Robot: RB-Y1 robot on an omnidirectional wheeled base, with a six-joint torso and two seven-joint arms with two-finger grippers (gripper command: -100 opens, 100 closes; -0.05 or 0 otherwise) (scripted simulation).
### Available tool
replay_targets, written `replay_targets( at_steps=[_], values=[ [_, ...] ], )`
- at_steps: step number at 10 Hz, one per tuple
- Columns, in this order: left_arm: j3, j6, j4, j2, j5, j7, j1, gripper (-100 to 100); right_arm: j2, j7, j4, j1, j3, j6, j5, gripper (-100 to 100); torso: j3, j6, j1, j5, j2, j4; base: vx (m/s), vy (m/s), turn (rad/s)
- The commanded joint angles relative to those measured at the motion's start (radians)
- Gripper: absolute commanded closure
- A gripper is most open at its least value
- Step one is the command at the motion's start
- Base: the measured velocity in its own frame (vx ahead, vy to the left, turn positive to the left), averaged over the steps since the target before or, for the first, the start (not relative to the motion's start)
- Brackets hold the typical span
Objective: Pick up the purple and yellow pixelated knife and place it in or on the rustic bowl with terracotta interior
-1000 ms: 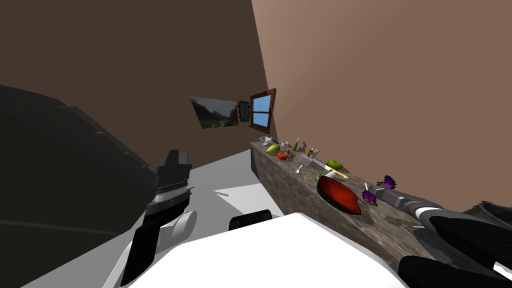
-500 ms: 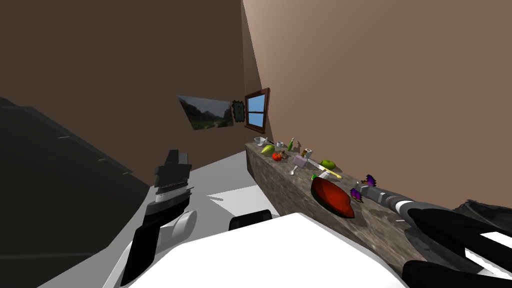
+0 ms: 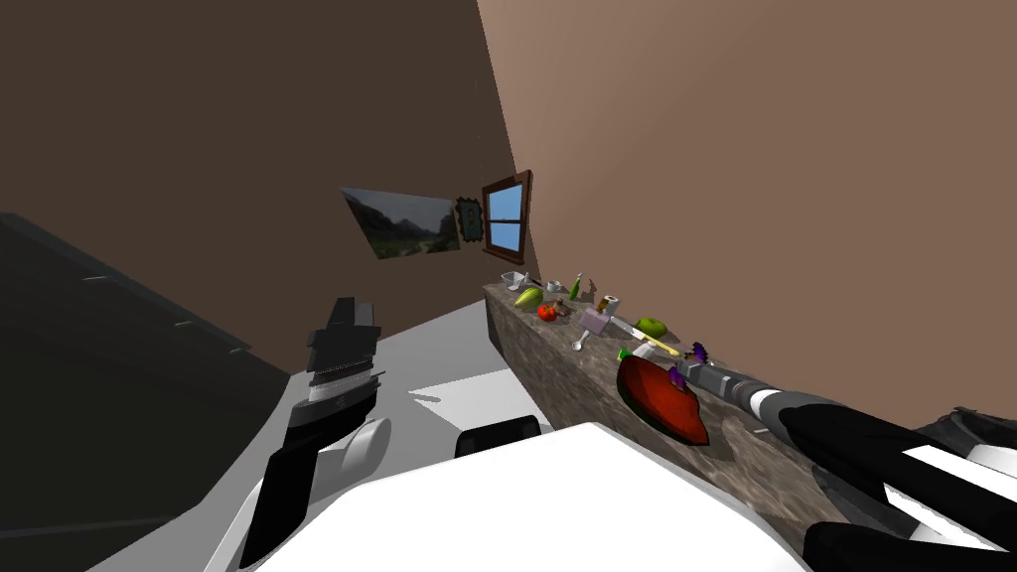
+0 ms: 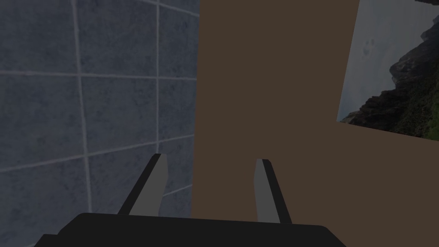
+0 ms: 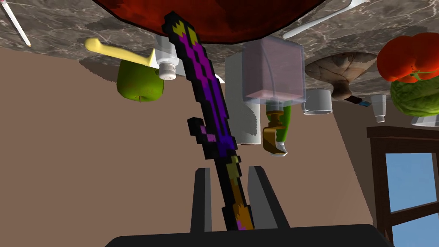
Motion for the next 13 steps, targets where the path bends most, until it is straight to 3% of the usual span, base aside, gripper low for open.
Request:
replay_targets(
  at_steps=[1,2,6,7,8,13],
  values=[
    [0.000,0.000,0.000,0.000,0.000,0.000,0.000,0,0.000,0.000,0.000,0.000,0.000,0.000,0.000,100,0.000,0.000,0.000,0.000,0.000,0.000,0.007,-0.005,0.007],
    [0.000,0.000,0.000,0.000,0.000,0.000,0.000,0,-0.001,0.000,-0.002,0.000,0.000,-0.002,0.000,-100,0.001,0.001,0.000,0.000,0.001,0.000,0.000,0.000,0.000],
    [0.000,0.000,0.000,0.000,0.000,0.000,0.000,0,-0.001,0.000,-0.002,0.000,0.000,-0.002,0.000,-100,0.002,0.001,0.000,0.000,0.003,0.001,0.000,0.000,0.000],
    [0.000,0.000,0.000,0.000,0.000,0.000,0.000,0,-0.001,0.000,-0.002,0.000,0.000,-0.002,0.000,0,0.002,0.001,0.000,0.000,0.003,0.001,0.000,0.000,0.000],
    [0.000,0.000,0.000,0.000,0.000,0.000,0.000,0,-0.015,-0.016,0.009,0.024,-0.036,-0.002,-0.024,-100,0.002,0.001,0.000,0.000,0.003,0.001,-0.028,0.013,0.100],
    [0.000,0.000,0.000,0.000,0.000,0.000,0.000,0,-0.083,-0.096,0.061,0.142,-0.206,0.000,-0.143,-100,0.005,0.001,0.003,0.001,0.008,0.002,-0.077,0.033,0.125]
  ],
)
